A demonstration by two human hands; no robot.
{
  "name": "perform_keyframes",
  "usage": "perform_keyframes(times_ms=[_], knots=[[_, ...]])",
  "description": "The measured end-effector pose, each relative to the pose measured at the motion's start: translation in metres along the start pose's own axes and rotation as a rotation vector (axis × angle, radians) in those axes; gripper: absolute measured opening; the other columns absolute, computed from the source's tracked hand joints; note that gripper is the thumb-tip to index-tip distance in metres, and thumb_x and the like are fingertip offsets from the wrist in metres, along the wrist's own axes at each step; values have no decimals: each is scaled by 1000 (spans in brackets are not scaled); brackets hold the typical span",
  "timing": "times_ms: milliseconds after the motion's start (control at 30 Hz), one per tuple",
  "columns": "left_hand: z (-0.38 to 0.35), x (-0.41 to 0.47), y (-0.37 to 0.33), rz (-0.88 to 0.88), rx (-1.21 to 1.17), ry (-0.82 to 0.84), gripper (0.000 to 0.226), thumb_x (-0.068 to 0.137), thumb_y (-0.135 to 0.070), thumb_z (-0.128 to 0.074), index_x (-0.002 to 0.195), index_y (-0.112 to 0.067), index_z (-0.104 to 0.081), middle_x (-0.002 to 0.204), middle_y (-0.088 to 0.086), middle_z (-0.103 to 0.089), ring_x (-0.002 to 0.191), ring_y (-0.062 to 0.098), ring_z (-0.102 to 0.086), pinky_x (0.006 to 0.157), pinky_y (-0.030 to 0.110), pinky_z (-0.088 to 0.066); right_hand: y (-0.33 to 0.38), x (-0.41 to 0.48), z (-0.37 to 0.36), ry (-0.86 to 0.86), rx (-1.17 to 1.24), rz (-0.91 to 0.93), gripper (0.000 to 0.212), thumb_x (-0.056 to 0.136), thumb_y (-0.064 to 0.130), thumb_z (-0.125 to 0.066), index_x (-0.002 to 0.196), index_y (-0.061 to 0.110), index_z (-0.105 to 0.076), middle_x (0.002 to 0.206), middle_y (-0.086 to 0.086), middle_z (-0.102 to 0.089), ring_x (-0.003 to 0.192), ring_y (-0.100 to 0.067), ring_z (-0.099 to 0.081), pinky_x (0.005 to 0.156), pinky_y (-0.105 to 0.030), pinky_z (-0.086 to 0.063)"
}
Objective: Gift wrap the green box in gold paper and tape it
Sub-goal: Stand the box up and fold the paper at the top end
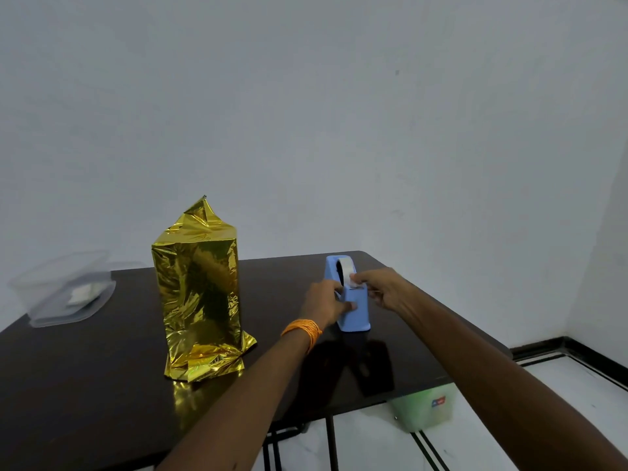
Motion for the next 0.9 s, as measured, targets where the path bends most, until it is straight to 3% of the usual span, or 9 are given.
perform_keyframes(times_ms=[67,200,333,467,600,767,900], knots=[[1,1,0,-4,3,-7,42,78,-37,-80,106,-8,-69,102,10,-71,90,25,-67,75,34,-53,5,4,-2,-29,-49,28,25,89,11,-72,69,5,-58,61,-4,-47,50,-10,-35,41,-19,-30],[0,-1,-1,-30,22,-30,45,79,-38,-79,111,-8,-68,105,12,-71,94,26,-67,79,36,-53,10,3,-5,-133,-159,128,26,85,15,-77,65,9,-62,66,-1,-61,57,-8,-49,51,-21,-38],[-1,-3,-1,-37,14,-43,44,79,-38,-79,109,-7,-68,104,12,-71,93,27,-67,81,38,-54,13,-8,-3,-203,-145,146,23,84,15,-77,67,8,-63,76,-5,-67,58,-8,-51,48,-22,-38],[-2,-4,-3,-41,27,-51,40,80,-37,-78,104,-6,-68,100,12,-71,89,27,-66,76,36,-53,-1,-20,1,-171,4,102,22,85,9,-77,70,4,-62,88,-14,-71,40,-5,-47,36,-17,-34],[-3,-5,-4,-35,23,-44,39,80,-37,-78,102,-6,-68,101,12,-71,90,28,-66,75,35,-52,-11,-27,1,-160,57,112,18,85,6,-76,72,0,-65,81,-15,-69,26,0,-42,31,-14,-32],[-4,-4,-2,-40,4,-58,38,79,-37,-79,100,-7,-69,98,13,-71,89,28,-66,68,31,-47,-29,-23,3,-190,-31,92,18,82,12,-79,81,-4,-72,87,-18,-73,33,-7,-42,36,-21,-33],[-6,-3,0,-46,2,-74,38,80,-36,-78,103,-7,-69,102,13,-71,90,27,-65,70,32,-48,-40,-24,4,-182,-86,136,22,83,16,-78,80,-6,-73,73,-16,-69,33,-7,-40,38,-22,-33]])
Point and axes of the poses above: each hand's wrist, its own x-axis towards the middle knuckle, its own z-axis out of the back of the hand, y = z × x, the point moved 1 cm from there along x, towards the middle knuckle
